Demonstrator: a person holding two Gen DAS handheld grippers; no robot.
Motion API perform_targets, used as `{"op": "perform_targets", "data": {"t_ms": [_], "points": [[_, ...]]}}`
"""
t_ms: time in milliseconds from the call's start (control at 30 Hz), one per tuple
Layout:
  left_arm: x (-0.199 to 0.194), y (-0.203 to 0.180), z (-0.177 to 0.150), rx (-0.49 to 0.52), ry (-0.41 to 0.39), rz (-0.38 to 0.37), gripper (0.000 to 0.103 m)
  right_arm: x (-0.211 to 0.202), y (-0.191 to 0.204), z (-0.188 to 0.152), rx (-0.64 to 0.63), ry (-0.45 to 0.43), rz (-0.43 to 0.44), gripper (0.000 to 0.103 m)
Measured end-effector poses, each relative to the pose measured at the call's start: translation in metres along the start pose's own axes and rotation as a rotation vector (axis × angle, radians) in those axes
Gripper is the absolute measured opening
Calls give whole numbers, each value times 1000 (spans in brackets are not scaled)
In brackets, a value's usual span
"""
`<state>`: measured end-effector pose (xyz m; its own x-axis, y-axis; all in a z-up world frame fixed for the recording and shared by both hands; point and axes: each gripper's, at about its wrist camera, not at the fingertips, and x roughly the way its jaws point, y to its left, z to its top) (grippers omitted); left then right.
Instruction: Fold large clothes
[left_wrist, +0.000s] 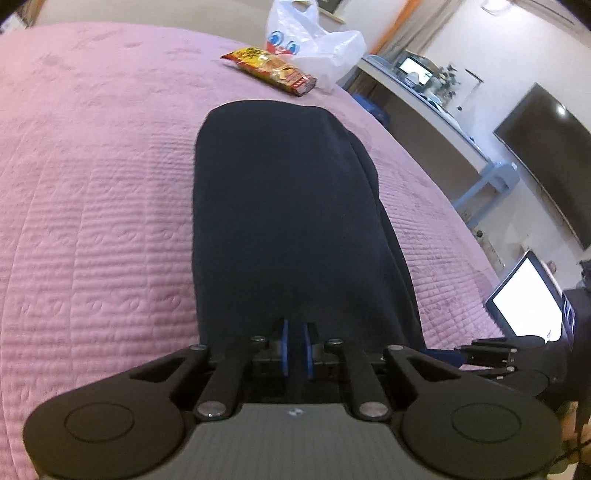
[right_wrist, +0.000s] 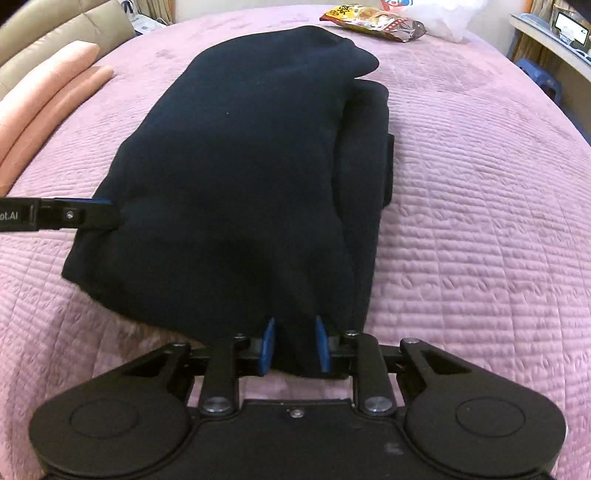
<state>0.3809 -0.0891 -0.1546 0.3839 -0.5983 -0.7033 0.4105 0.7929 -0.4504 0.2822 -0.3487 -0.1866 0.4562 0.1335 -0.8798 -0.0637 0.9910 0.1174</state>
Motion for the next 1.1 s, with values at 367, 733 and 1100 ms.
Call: {"op": "perform_targets", "data": {"t_ms": [367, 733, 1100], "points": [[-38, -11, 6, -14, -35, 2, 29, -45, -34, 33, 110, -37, -33, 72], [9, 10, 50, -26, 15, 18, 72, 11, -55, 64, 300, -47, 73, 80], [55, 51, 51, -145, 100, -74, 91, 43, -73, 55, 360, -29, 178, 85]]}}
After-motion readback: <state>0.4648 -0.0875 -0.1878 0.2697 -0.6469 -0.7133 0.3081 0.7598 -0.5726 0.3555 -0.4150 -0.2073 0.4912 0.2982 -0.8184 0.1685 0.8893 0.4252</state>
